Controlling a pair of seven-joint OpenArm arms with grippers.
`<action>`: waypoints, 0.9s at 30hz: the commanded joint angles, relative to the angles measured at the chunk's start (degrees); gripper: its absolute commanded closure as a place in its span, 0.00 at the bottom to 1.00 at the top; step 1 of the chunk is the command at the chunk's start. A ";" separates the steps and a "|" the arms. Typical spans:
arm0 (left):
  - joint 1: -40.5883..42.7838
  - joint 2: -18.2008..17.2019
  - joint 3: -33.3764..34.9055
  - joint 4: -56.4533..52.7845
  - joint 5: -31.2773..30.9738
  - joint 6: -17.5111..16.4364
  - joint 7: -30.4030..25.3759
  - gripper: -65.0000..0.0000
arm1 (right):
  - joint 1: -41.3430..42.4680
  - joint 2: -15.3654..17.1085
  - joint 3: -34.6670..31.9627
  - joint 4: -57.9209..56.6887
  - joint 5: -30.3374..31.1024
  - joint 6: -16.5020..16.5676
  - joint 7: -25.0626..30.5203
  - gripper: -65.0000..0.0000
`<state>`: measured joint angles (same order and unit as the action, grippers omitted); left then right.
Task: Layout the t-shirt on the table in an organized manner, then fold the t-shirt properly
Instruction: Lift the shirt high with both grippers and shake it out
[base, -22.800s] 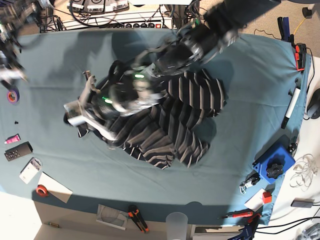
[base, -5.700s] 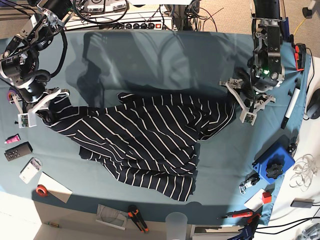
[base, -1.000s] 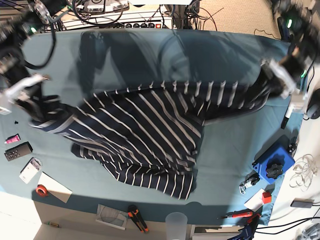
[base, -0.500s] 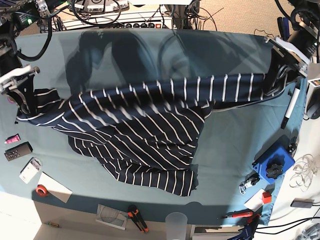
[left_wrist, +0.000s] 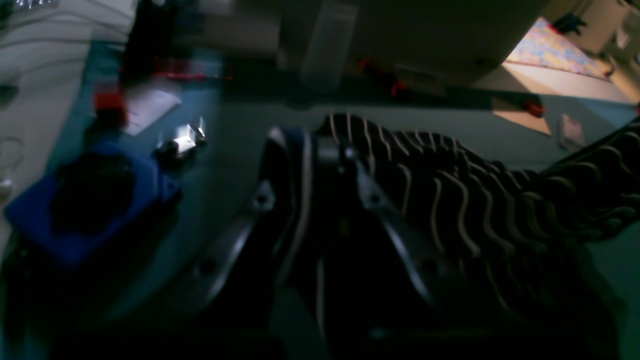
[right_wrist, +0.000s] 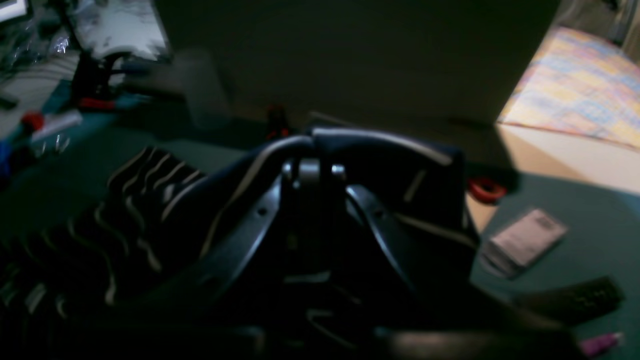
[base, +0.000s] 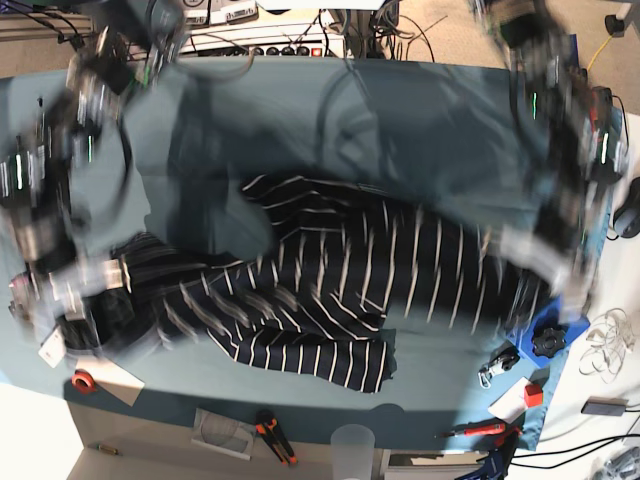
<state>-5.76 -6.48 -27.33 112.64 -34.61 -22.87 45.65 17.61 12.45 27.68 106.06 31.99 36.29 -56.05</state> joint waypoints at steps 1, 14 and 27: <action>-3.32 -0.98 0.68 -1.73 0.37 0.07 -2.71 1.00 | 4.13 1.42 -1.03 -2.43 -0.09 -0.33 3.52 1.00; -38.62 -8.87 2.47 -33.14 1.42 1.27 -3.63 1.00 | 44.65 6.64 -4.37 -45.09 -0.59 -0.74 9.57 1.00; -53.09 -19.04 2.47 -40.76 -11.10 -1.20 11.91 1.00 | 57.19 7.56 -4.33 -50.93 2.95 -0.74 -0.11 1.00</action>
<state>-56.80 -24.49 -24.71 71.22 -45.67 -24.47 59.61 71.90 19.33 23.24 54.19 33.45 35.75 -59.72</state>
